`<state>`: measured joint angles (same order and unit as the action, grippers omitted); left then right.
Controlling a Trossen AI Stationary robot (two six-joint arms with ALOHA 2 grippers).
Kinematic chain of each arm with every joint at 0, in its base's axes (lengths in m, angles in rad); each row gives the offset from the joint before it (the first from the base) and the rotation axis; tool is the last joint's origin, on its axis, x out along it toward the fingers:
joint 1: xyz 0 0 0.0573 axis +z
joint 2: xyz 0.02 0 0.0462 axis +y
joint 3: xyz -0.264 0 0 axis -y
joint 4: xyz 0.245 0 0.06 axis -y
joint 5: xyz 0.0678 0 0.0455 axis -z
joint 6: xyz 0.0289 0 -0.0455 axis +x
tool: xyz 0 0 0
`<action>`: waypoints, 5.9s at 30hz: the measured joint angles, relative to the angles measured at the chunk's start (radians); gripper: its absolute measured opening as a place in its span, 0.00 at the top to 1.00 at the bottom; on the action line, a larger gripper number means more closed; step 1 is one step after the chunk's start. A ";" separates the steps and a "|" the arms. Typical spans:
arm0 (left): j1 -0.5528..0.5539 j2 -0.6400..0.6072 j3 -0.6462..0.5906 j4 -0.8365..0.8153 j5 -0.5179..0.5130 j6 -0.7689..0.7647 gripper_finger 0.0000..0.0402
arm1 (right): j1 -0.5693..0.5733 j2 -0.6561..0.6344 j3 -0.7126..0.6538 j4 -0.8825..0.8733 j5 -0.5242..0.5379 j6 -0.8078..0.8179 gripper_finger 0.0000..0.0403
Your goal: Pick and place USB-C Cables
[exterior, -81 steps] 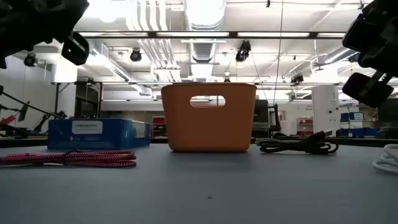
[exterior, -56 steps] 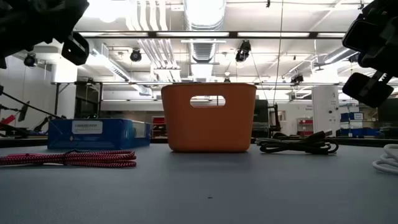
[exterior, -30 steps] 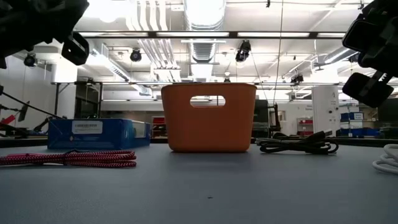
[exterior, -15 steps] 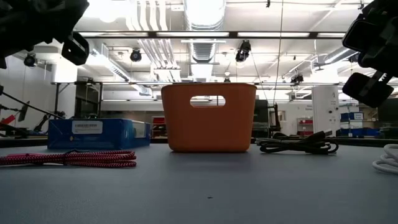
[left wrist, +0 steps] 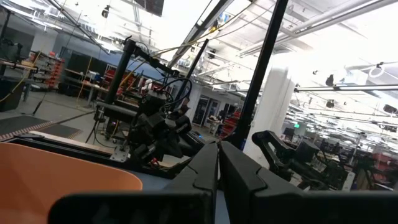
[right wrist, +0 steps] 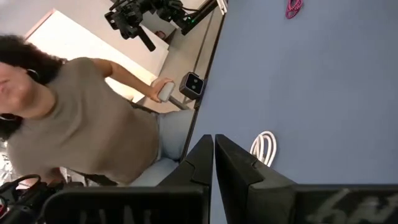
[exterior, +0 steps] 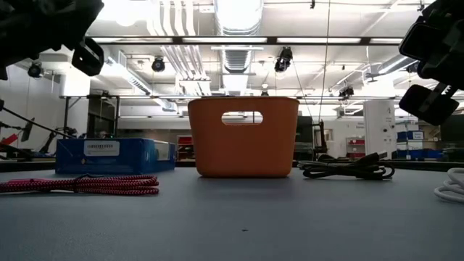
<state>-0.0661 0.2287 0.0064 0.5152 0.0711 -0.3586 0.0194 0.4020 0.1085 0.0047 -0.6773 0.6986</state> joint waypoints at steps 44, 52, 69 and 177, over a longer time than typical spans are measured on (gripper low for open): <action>0.000 -0.002 0.000 0.296 -0.003 0.225 1.00 | 0.000 -0.005 -0.001 0.485 0.360 -0.004 0.98; 0.000 -0.002 0.000 0.325 -0.003 0.209 1.00 | 0.000 -0.006 -0.001 0.460 0.358 0.198 0.98; 0.000 0.041 0.000 0.343 -0.030 0.267 1.00 | 0.000 -0.007 0.000 0.488 0.820 0.117 0.98; 0.001 0.410 0.067 0.655 -0.734 0.940 1.00 | -0.689 1.197 0.657 -0.297 0.670 -0.370 0.89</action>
<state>-0.0647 0.6388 0.0734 1.1702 -0.6632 0.5814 -0.6693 1.5988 0.7658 -0.2924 -0.0071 0.3283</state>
